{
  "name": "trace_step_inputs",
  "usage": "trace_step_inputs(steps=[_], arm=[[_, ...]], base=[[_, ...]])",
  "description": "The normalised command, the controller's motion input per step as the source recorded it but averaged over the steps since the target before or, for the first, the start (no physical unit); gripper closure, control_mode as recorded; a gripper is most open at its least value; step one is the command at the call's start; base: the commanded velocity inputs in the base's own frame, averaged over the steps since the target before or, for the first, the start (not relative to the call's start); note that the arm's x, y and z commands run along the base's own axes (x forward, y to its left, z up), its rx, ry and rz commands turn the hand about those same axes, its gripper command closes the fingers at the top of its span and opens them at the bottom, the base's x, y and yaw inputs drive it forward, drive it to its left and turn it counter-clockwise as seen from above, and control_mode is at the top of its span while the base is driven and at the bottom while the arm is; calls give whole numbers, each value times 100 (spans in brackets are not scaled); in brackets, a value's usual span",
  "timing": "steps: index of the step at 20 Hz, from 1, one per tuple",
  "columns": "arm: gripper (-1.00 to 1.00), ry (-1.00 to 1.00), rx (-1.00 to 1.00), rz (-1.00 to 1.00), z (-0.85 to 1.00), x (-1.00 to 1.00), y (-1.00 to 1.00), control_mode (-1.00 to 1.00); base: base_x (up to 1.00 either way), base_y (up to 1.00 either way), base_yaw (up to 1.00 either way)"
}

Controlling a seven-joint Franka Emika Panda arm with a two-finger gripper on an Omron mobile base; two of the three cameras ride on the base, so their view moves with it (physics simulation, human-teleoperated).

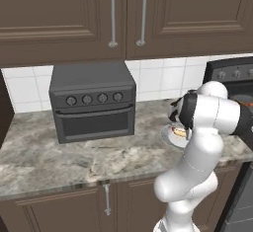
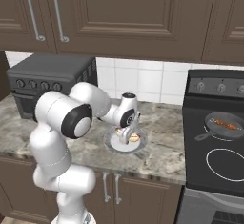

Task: Place the cold items (potato and kiwi) from the fridge in one tupperware on the dining counter. Place the warm items (kebab skewer and hot dog) in the stove area in another tupperware.

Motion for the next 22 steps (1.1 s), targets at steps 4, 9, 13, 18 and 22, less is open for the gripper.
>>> trace_step_inputs(steps=[4, 9, 13, 18, 22], arm=[[100, -72, 4, 0, 0, -95, 1, -100], [100, -85, 4, -6, 68, -97, 5, -100], [100, -43, 0, -7, 100, -81, 14, -100], [100, -11, -1, -4, 100, -91, 24, -100], [100, 27, -24, 0, 100, -68, 55, -100]], base=[[0, 0, 0], [0, 0, 0], [0, 0, 0], [0, 0, 0], [0, 0, 0]])
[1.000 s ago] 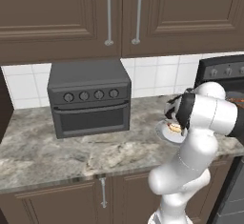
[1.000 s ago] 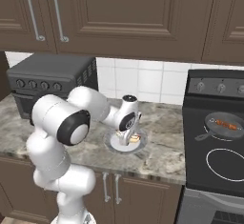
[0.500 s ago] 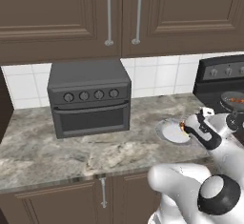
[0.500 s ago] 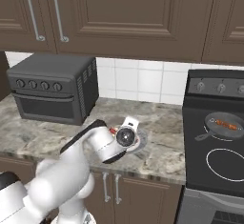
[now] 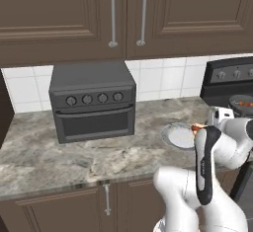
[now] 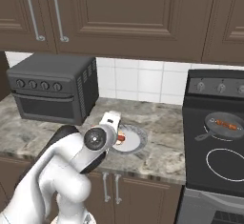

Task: Place the cold items (potato and kiwi) from the fridge in one tupperware on the dining counter. Place the warm items (kebab skewer and hot dog) in the stove area in another tupperware.

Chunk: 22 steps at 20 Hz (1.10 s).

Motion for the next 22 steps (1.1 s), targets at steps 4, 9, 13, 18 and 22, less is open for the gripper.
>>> trace_step_inputs(steps=[4, 9, 13, 18, 22], arm=[[100, 55, -42, 7, 88, -34, 91, -100], [100, 27, -31, 18, 7, -28, 70, -100], [100, -2, -6, 11, -51, -17, -2, -100], [100, -8, 0, 10, -34, -39, -28, -100], [100, -9, 0, 7, -18, -49, -14, -100]], base=[[0, 0, 0], [0, 0, 0], [0, 0, 0], [0, 0, 0], [0, 0, 0]])
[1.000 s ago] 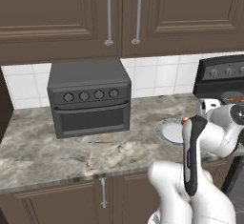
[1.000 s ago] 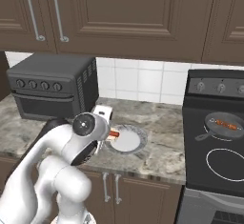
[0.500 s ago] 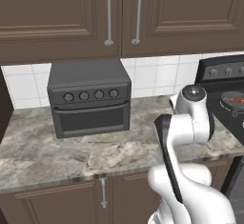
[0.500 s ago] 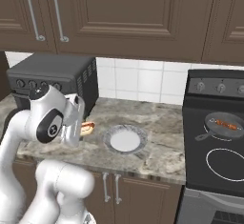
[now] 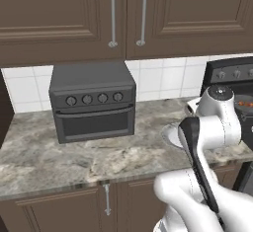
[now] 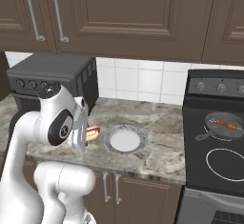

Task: Place the cold items (potato and kiwi) from the fridge in one tupperware on the dining counter. Place the warm items (kebab skewer and hot dog) in the stove area in another tupperware.

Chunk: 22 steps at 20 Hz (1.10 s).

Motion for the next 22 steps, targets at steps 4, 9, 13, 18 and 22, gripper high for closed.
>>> trace_step_inputs(steps=[4, 9, 13, 18, 22], arm=[[100, -2, 0, 0, 0, -14, 0, 100], [100, 0, 0, 0, 0, 0, 0, 100], [100, 0, 0, 0, 0, 0, 0, 100], [100, 0, 0, 0, 0, 0, 0, 100], [100, 0, 0, 0, 0, 0, 0, 100]], base=[[-53, -3, -2], [-69, -7, -16], [-59, -5, -26], [-76, -2, -33], [-87, -15, -29]])
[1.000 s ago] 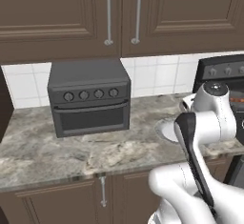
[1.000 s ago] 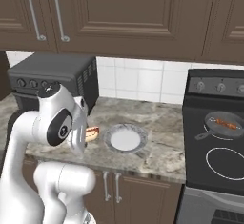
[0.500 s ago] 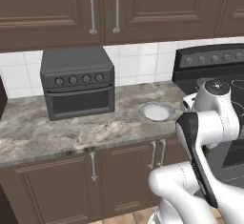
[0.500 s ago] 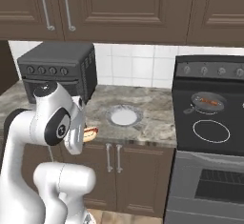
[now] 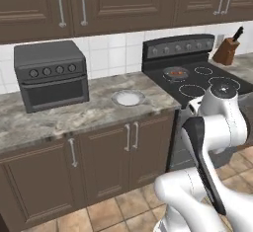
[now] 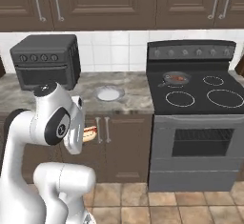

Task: Place the cold items (potato and kiwi) from the fridge in one tupperware on the dining counter. Place the warm items (kebab skewer and hot dog) in the stove area in another tupperware.

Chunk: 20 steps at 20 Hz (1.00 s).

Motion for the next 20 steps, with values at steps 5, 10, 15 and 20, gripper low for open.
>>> trace_step_inputs(steps=[5, 10, 15, 20], arm=[[100, 0, 0, 0, 0, 0, 0, 100], [100, 0, 0, 0, 0, 0, 0, 100], [100, 0, 0, 0, 0, 0, 0, 100], [100, 0, 0, 0, 0, 0, 0, 100]], base=[[-92, -19, -26], [-66, -17, -25], [-51, -8, -24], [-75, 22, -29]])
